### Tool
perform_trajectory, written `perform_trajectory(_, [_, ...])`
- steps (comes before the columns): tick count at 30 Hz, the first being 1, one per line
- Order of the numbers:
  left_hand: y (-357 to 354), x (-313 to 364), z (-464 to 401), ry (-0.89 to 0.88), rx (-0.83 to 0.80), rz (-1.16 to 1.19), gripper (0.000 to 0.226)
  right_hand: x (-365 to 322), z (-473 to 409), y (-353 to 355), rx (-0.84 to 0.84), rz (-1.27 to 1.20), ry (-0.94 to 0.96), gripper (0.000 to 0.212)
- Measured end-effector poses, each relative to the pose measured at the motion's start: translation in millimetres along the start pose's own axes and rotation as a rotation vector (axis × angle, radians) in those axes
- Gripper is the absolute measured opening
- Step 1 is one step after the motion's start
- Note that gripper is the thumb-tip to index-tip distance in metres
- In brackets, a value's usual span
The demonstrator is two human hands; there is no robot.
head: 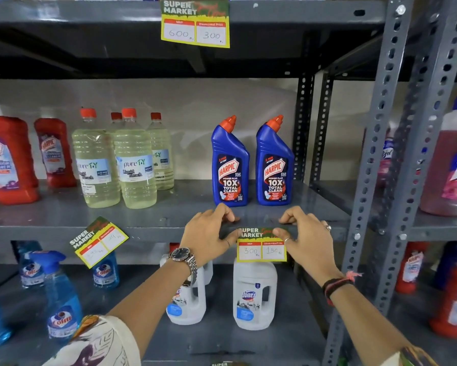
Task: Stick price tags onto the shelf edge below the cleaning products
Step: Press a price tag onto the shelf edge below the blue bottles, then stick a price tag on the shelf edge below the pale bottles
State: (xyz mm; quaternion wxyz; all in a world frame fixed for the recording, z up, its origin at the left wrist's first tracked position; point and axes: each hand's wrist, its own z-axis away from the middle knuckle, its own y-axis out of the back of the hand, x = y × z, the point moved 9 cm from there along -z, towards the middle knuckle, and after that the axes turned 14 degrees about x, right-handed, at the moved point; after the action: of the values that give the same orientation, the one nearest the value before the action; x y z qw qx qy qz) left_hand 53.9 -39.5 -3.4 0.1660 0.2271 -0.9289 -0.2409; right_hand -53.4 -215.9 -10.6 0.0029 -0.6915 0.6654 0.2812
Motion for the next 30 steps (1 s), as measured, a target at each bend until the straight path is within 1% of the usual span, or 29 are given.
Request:
perform_trajectory(3, [3.2,2.1,5.1,-0.069,-0.043,-0.022,0.024,1.7,-1.6,0.5,-0.063,0.023,-0.013,0.021])
perform_trajectory(5, [11.2,-0.4,9.4,-0.105,-0.039,-0.023,0.022,4.6,-2.3,0.3,-0.118,-0.046,-0.073,0.024])
perform_trajectory(7, [29.3,-15.7,11.4,-0.093,-0.003,-0.009,0.027,3.5,-2.6,2.2,-0.128,-0.119,-0.137,0.027])
perform_trajectory(9, [52.5,-44.0,11.8,-0.087,0.025,-0.043,0.032,-9.3,-1.7,3.9,-0.08,-0.118,-0.147,0.026])
perform_trajectory(12, [94.6,-100.6,13.2,-0.084,0.06,-0.128,0.034,-54.1,6.2,-7.4,0.002,-0.092,-0.115,0.026])
perform_trajectory(14, [127.8,-140.7,16.4,-0.043,0.105,-0.122,0.033,-95.9,14.9,-25.3,0.028,-0.132,-0.107,0.025])
perform_trajectory(17, [169.1,-190.1,26.5,-0.017,0.127,-0.104,0.045,-162.4,26.3,-61.5,0.043,-0.177,-0.077,0.022])
perform_trajectory(19, [188.6,-216.0,37.0,-0.023,0.103,-0.081,0.05,-204.4,34.8,-91.6,0.024,-0.233,-0.079,0.022])
perform_trajectory(21, [202.5,-238.5,44.7,0.0,0.078,-0.053,0.049,-242.0,43.1,-120.2,-0.015,-0.279,-0.086,0.021])
perform_trajectory(24, [203.6,-265.5,53.2,0.003,-0.006,-0.042,0.034,-283.7,53.9,-151.1,-0.057,-0.3,-0.093,0.02])
perform_trajectory(25, [200.4,-269.4,56.6,-0.028,-0.04,-0.046,0.029,-292.1,57.3,-158.8,-0.074,-0.298,-0.104,0.021])
perform_trajectory(27, [192.8,-273.5,62.2,-0.088,-0.098,-0.059,0.026,-302.7,62.7,-169.4,-0.09,-0.281,-0.121,0.021])
perform_trajectory(30, [179.5,-277.2,67.7,-0.106,-0.164,-0.076,0.024,-308.3,65.2,-171.2,-0.028,-0.255,-0.131,0.014])
